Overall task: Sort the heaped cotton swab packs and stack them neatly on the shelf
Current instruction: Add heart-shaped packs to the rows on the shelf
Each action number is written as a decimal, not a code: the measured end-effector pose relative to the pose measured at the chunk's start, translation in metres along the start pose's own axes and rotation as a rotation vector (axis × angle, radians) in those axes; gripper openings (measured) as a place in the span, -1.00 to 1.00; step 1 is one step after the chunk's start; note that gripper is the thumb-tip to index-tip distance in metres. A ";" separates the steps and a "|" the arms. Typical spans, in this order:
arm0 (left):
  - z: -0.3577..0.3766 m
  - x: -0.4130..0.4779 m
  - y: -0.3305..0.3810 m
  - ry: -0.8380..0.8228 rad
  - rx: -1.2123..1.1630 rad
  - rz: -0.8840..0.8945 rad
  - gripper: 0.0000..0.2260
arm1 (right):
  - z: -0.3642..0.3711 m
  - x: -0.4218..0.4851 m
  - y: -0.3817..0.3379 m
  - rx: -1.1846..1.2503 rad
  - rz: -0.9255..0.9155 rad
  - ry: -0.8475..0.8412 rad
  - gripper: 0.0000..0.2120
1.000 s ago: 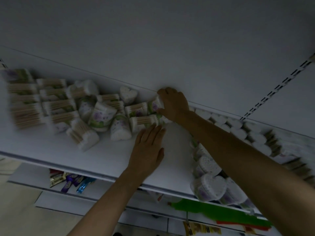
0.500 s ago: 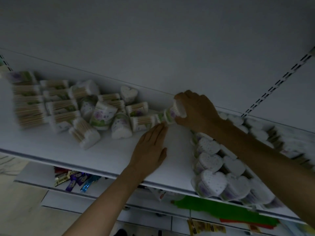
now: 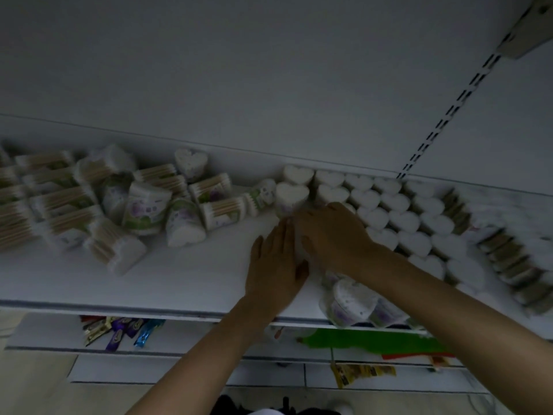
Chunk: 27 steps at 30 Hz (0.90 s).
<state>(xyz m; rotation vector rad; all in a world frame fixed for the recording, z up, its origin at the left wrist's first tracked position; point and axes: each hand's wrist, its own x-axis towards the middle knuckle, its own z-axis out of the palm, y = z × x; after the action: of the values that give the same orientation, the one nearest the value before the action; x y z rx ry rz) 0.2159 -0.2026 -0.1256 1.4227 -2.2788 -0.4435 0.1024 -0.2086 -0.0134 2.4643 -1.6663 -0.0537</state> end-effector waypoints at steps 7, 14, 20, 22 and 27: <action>0.002 0.001 -0.002 0.042 -0.004 -0.010 -0.29 | -0.006 0.004 0.000 -0.063 -0.026 0.273 -0.95; -0.006 -0.001 0.002 0.023 -0.009 -0.013 -0.28 | 0.001 0.031 0.018 0.012 0.003 0.071 -0.70; -0.006 0.009 0.006 0.004 -0.011 -0.043 -0.26 | 0.007 0.029 0.027 -0.062 -0.029 -0.015 -0.69; -0.003 0.015 0.007 -0.020 0.016 -0.029 -0.28 | 0.006 0.029 0.032 -0.076 -0.028 -0.046 -0.69; 0.003 0.018 0.004 -0.008 0.084 -0.018 -0.29 | 0.001 0.030 0.040 0.022 0.020 -0.150 -0.61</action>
<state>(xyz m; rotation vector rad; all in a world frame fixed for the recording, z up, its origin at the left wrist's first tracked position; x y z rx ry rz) 0.2046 -0.2170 -0.1233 1.4851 -2.3172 -0.3633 0.0772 -0.2508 -0.0067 2.5155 -1.7578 -0.2241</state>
